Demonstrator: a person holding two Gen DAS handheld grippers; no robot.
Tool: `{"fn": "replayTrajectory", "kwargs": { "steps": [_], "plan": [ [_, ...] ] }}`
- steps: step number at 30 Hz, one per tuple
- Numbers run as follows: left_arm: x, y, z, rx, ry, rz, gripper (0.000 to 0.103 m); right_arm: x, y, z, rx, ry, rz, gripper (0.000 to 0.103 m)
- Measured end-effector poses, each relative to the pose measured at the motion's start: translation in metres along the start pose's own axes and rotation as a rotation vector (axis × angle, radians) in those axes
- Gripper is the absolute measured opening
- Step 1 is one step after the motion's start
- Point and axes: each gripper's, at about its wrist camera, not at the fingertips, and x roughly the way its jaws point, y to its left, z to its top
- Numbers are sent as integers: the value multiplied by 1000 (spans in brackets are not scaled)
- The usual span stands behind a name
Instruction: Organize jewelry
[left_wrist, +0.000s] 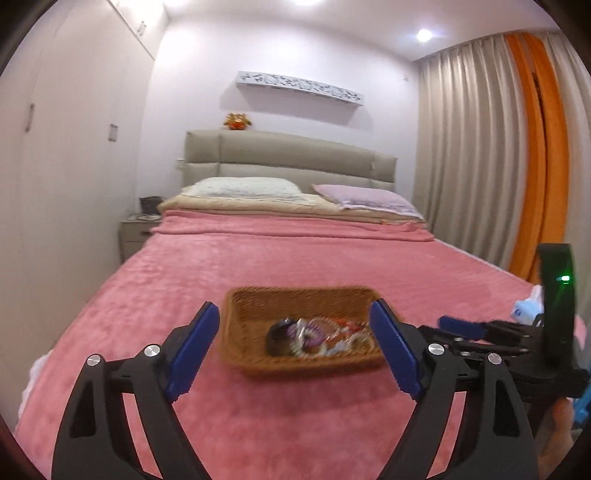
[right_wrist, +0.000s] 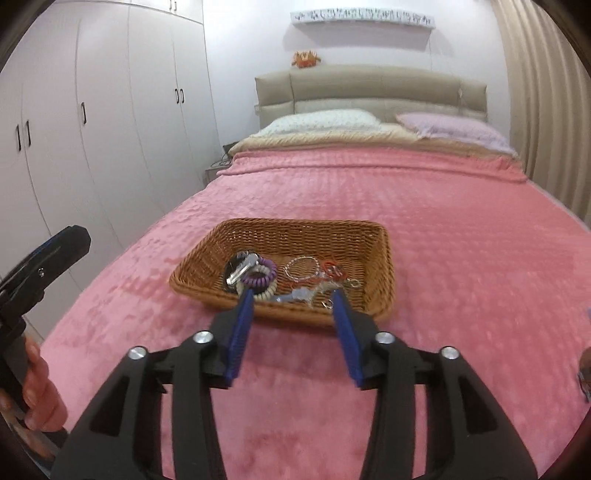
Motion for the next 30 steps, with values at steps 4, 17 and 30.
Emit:
{"fn": "replayTrajectory", "kwargs": {
  "steps": [4,17,30],
  "plan": [
    [-7,-2,-29,8,-10,65,81,-19,10,-29,-44,-95,-62,61],
    [-6,4,-73,8,-55,243,84,-12,10,-69,-70,-188,-111,69],
    [-5,-4,-76,39,-57,317,94,-3,7,-77,-58,-141,-82,75]
  ]
}}
